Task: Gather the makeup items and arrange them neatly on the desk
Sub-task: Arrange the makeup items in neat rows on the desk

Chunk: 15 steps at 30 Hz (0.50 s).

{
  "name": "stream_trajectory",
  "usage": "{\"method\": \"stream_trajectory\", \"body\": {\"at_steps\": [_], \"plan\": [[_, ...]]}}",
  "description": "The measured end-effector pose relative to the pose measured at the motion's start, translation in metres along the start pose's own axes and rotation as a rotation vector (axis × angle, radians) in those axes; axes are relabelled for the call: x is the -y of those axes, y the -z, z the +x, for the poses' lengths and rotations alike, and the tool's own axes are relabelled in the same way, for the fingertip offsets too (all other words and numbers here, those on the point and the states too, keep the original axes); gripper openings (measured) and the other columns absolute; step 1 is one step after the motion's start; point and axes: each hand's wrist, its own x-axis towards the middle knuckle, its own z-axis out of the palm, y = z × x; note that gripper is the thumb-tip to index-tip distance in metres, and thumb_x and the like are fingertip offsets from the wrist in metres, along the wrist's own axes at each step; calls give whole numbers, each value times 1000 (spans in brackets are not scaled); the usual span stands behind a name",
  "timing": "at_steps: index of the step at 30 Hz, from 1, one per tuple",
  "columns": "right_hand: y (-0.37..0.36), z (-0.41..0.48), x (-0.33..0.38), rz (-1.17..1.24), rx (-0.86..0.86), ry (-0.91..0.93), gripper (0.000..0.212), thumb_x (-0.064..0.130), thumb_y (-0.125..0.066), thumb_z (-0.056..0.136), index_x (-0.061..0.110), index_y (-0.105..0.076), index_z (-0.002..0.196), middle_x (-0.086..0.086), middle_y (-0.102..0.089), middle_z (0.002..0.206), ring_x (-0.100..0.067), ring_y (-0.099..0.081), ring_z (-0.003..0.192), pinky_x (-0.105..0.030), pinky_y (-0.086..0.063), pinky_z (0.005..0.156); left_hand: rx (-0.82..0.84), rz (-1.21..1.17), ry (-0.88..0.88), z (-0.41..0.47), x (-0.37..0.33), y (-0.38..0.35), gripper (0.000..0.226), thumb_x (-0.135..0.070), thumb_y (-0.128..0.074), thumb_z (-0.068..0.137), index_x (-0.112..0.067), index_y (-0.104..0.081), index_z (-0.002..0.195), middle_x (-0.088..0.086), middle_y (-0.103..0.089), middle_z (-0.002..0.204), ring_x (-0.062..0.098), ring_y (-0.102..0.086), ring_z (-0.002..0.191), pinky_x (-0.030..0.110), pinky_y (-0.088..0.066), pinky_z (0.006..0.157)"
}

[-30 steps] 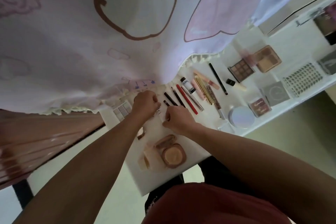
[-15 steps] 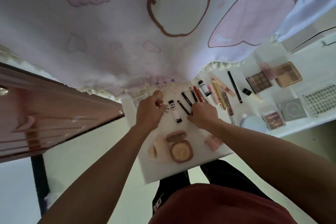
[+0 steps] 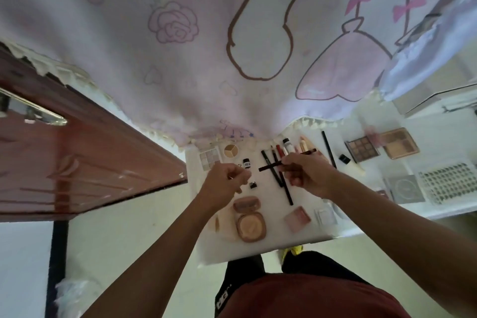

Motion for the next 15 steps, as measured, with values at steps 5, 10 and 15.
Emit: {"method": "stream_trajectory", "body": {"at_steps": [5, 10, 15], "plan": [[1, -28, 2, 12, 130, 4, 7, 5, -66, 87, 8, -66, 81, -11, -71, 78, -12, -61, 55, -18, -41, 42, 66, -135, -27, -14, -19, -13, 9, -13, -64, 92, -6, -70, 94, 7, -72, 74, 14, -61, 61, 23, -48, 56], [21, -40, 11, -16, 151, 22, 11, 18, -64, 91, 8, -68, 88, -13, -72, 85, -14, -61, 57, -19, -42, 44, 37, -131, -77, -25, -26, -16, 7, -8, -61, 92, -3, -67, 94, 6, -69, 70, 12, -60, 59, 22, -47, 54], [43, -48, 23, -722, 233, 226, 13, 17, -64, 93, 6, -72, 96, -8, -75, 88, -12, -66, 71, -22, -45, 58, 23, 39, -143, -30, -32, -18, 5, -10, -64, 91, -10, -69, 91, 0, -67, 69, -1, -58, 55, 13, -43, 54]]}}
